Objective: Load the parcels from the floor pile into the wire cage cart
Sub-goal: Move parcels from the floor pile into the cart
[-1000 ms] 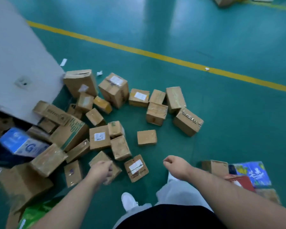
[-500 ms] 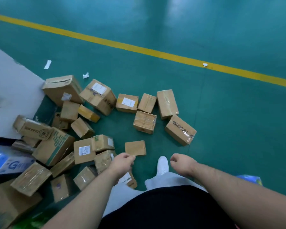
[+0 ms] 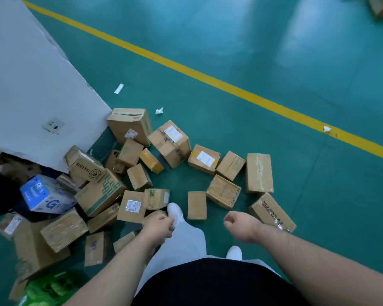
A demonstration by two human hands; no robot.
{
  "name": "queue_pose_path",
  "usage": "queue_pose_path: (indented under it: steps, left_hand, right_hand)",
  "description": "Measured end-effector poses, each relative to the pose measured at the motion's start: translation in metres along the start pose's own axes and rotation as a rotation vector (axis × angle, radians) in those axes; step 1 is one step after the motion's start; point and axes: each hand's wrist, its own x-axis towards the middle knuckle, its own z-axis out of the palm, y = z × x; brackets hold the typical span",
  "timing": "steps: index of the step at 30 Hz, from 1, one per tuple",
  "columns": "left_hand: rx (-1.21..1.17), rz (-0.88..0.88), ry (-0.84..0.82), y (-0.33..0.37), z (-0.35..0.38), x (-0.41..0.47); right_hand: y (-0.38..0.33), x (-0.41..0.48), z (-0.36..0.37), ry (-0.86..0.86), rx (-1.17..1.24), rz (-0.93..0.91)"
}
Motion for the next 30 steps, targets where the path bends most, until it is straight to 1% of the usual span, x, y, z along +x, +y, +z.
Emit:
queue_pose_path:
  steps: [3,9,13,17,22,27,30]
  left_hand:
    - [-0.02,-0.003,0.009,0.008,-0.029,0.028]
    - [-0.033,-0.018,0.012,0.039,-0.122,0.083]
    - [-0.074,0.019,0.069,0.062,-0.184,0.112]
    - [-0.127,-0.006,0.115,0.077,-0.223,0.142]
    - [-0.168,-0.033,0.071,0.094,-0.218,0.157]
    - [-0.19,-0.096,-0.026,0.102,-0.191,0.185]
    - [-0.182,-0.147,-0.012,0.102,-0.174,0.216]
  right_hand:
    - [-0.03,0.021,-0.015,-0.004,-0.059,0.027]
    - [-0.112,0.073,-0.05,-0.002,-0.147,0.1]
    - [-0.181,0.104,-0.07,0.032,-0.133,0.057]
    - [-0.23,0.122,-0.072,0.014,-0.136,0.01]
    - [-0.251,0.145,-0.075,-0.034,-0.213,-0.018]
    - [-0.237,0.196,-0.083,-0.088,-0.244,0.027]
    - [-0.22,0.238,-0.085,-0.146,-0.187,0.078]
